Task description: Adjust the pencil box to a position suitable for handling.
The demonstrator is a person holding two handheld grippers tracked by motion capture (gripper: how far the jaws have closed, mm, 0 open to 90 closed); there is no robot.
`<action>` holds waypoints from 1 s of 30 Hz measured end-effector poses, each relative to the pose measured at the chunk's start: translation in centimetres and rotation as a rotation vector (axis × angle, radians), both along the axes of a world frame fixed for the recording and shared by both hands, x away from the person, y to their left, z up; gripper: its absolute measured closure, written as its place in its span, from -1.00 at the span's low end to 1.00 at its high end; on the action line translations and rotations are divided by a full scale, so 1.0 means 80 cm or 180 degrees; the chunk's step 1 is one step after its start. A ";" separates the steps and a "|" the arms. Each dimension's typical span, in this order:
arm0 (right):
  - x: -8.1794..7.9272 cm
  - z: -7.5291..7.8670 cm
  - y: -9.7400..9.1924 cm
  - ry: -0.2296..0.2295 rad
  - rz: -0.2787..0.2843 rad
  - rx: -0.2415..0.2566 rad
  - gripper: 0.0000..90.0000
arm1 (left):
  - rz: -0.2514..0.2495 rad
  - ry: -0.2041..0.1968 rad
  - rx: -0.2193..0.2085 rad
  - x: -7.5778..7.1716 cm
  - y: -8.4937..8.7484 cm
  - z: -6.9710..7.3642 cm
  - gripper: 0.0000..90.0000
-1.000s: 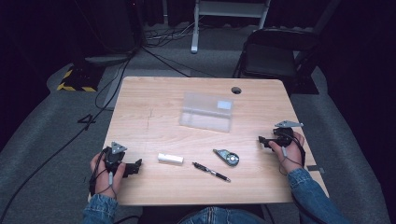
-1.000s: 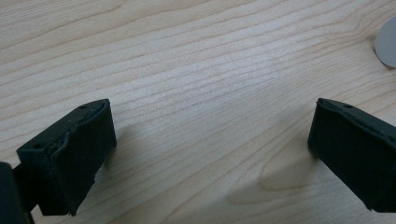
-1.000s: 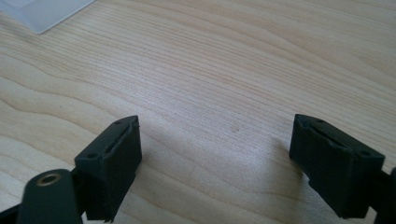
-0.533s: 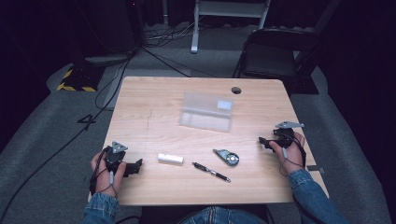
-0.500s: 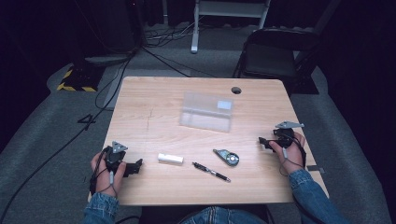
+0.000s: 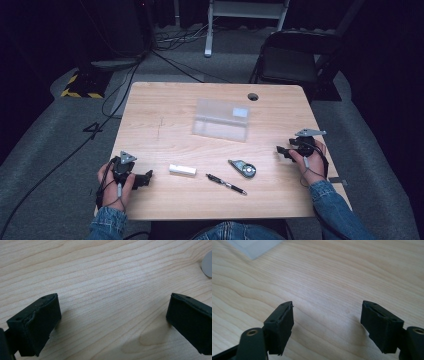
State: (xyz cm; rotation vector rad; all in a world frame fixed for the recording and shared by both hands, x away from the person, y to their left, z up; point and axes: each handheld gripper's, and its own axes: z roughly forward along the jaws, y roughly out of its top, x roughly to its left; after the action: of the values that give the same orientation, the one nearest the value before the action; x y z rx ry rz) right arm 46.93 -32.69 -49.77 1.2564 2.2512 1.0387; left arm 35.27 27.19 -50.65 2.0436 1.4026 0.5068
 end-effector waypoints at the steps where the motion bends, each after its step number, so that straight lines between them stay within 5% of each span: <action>1: 0.000 0.004 0.002 -0.0011 0.0021 0.0020 -0.35 | 0.0000 0.0001 0.0001 0.000 0.000 0.000 -1.00; 12: 0.003 0.047 0.041 -0.0180 0.0475 0.0259 -0.08 | 0.0001 0.0002 0.0004 0.000 0.000 0.000 -1.00; 22: 0.007 0.052 0.091 -0.0108 0.1156 0.0127 0.25 | 0.0016 0.0004 -0.0002 -0.001 -0.001 0.000 -1.00; 30: 0.020 0.048 0.127 -0.0142 0.1417 0.0047 0.39 | 0.0020 0.0002 -0.0002 -0.001 -0.001 0.000 -1.00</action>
State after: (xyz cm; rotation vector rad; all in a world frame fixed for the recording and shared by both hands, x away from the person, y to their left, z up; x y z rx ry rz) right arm 48.54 -22.57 -45.89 0.7380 2.5537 1.2173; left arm 35.21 27.13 -50.65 2.0396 1.4100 0.5082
